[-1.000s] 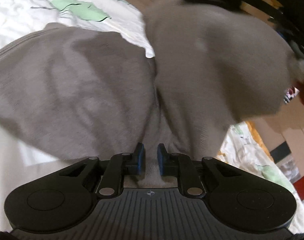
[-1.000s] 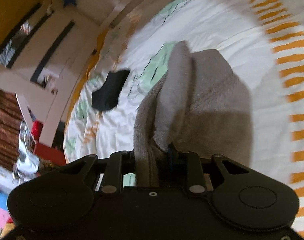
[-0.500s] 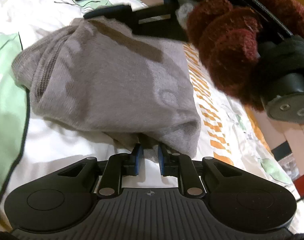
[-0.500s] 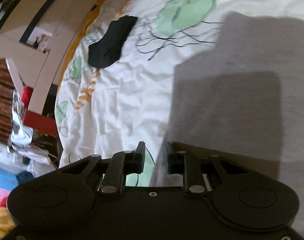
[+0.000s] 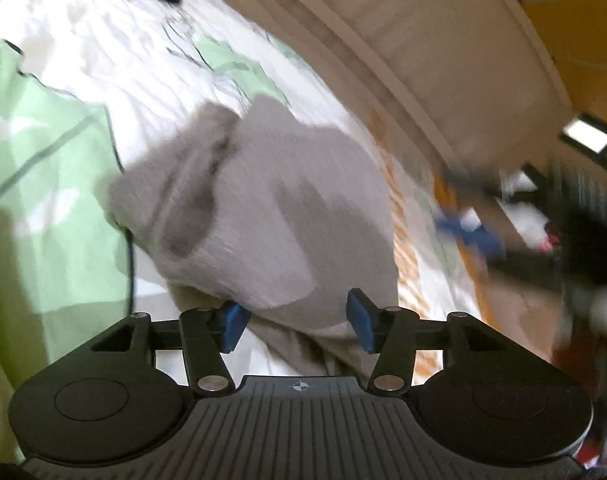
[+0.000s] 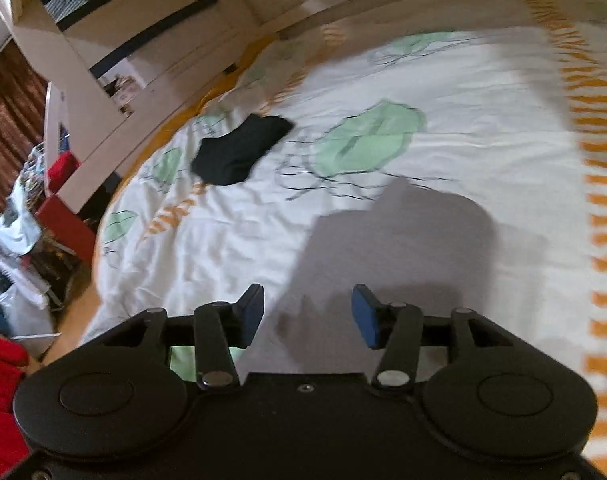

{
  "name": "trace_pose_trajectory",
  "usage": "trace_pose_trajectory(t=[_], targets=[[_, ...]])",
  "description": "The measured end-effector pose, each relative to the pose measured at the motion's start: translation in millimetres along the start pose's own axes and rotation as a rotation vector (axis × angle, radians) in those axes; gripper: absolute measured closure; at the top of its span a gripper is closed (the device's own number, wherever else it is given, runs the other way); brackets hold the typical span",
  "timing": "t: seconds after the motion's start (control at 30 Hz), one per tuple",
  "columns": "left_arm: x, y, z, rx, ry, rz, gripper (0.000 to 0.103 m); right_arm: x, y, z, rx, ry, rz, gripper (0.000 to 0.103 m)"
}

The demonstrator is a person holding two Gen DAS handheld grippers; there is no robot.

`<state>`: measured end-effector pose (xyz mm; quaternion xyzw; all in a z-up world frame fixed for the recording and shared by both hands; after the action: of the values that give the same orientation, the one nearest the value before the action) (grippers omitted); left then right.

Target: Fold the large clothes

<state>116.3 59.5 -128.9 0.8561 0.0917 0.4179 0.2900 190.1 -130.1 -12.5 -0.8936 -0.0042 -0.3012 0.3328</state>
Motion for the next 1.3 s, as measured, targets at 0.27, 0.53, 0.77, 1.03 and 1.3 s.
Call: trace_pose_trajectory(t=[0.27,0.53,0.77,1.03,1.3], targets=[[20.4,-10.4,1.5,0.102,0.059,-0.013,0.05,-62.9,36.1,-25.8,-0.101,0.048,-0.029,0.045],[59.7,-8.5,-7.1,0.156,0.134,0.13,0.092,-93.9,36.4,-24.5,-0.132,0.043,-0.098,0.042],[70.4,-38.0,1.5,0.246,0.03,0.111,0.092,-114.4,19.2,-17.2,-0.167,0.035,-0.255,0.042],[64.4,-51.8,7.3,0.264,0.02,0.084,0.091,-115.5,-4.2,3.1,-0.076,0.081,-0.387,0.042],[71.9,-59.1,3.0,0.29,0.041,0.052,0.069,-139.2,-11.7,49.9,-0.019,-0.092,-0.499,0.034]])
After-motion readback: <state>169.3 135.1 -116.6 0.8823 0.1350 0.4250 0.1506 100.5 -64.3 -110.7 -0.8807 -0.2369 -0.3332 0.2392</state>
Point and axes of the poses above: each gripper's, at about its wrist camera, not at the fingertips, and z roughly the way its jaws point, y to its right, x to its top, the point moved 3 cm from there along z, roughly the way its jaws point, and after that the axes turned 10 degrees about z, right-handed, at the moved point
